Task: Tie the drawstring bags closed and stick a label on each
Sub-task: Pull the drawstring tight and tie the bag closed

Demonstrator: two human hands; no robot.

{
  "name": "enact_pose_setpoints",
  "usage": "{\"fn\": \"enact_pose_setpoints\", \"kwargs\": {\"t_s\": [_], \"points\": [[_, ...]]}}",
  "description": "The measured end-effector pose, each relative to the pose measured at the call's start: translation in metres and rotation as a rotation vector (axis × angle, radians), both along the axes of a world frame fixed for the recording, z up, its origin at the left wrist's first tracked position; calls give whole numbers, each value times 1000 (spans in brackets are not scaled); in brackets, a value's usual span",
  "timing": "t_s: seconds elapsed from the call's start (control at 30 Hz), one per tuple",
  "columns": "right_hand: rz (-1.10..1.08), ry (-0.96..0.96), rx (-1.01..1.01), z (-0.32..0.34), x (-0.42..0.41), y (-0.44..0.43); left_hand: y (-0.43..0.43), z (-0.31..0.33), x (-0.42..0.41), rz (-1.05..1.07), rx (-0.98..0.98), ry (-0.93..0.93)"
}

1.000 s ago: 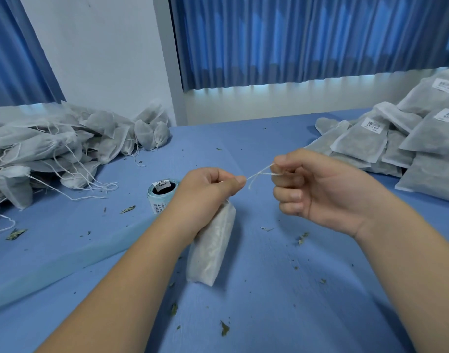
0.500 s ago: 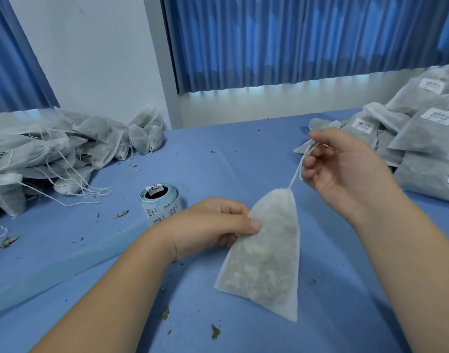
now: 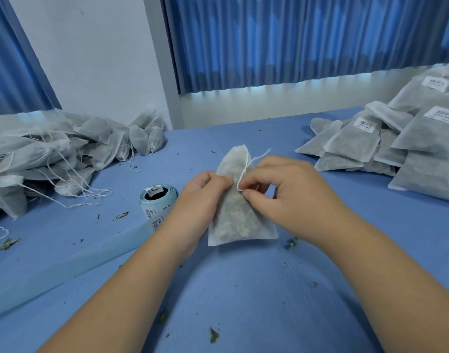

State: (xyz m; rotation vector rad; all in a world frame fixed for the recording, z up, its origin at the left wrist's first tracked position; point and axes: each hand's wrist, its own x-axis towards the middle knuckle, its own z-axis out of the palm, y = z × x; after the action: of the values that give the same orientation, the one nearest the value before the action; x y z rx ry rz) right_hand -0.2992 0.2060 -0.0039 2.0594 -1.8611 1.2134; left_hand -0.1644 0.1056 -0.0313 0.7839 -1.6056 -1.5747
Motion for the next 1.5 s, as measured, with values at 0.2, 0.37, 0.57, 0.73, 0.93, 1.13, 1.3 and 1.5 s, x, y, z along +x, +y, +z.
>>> {"fn": "enact_pose_setpoints", "kwargs": {"t_s": [0.2,0.37,0.57,0.73,0.93,1.13,1.3,1.5], "points": [[35,-44,135,-3,-6,0,0,-4,-1,-138,27,-11],[71,-90,156,-3,-6,0,0,1,9,-37,48,-103],[52,-47,160,-7,-1,0,3,13,56,260,-17,-242],[87,1,216,-16,20,-10,7,7,114,617,-20,-215],[90,83,317,-21,59,-34,19,-12,148,688,-212,-417],[119,-120,377,-11,104,-66,15,-21,161,675,-247,-460],[191,-100,407,-36,123,-72,17,-26,163,641,-239,-398],[201,-206,353,-43,117,-67,16,-25,164,619,-248,-404]]}}
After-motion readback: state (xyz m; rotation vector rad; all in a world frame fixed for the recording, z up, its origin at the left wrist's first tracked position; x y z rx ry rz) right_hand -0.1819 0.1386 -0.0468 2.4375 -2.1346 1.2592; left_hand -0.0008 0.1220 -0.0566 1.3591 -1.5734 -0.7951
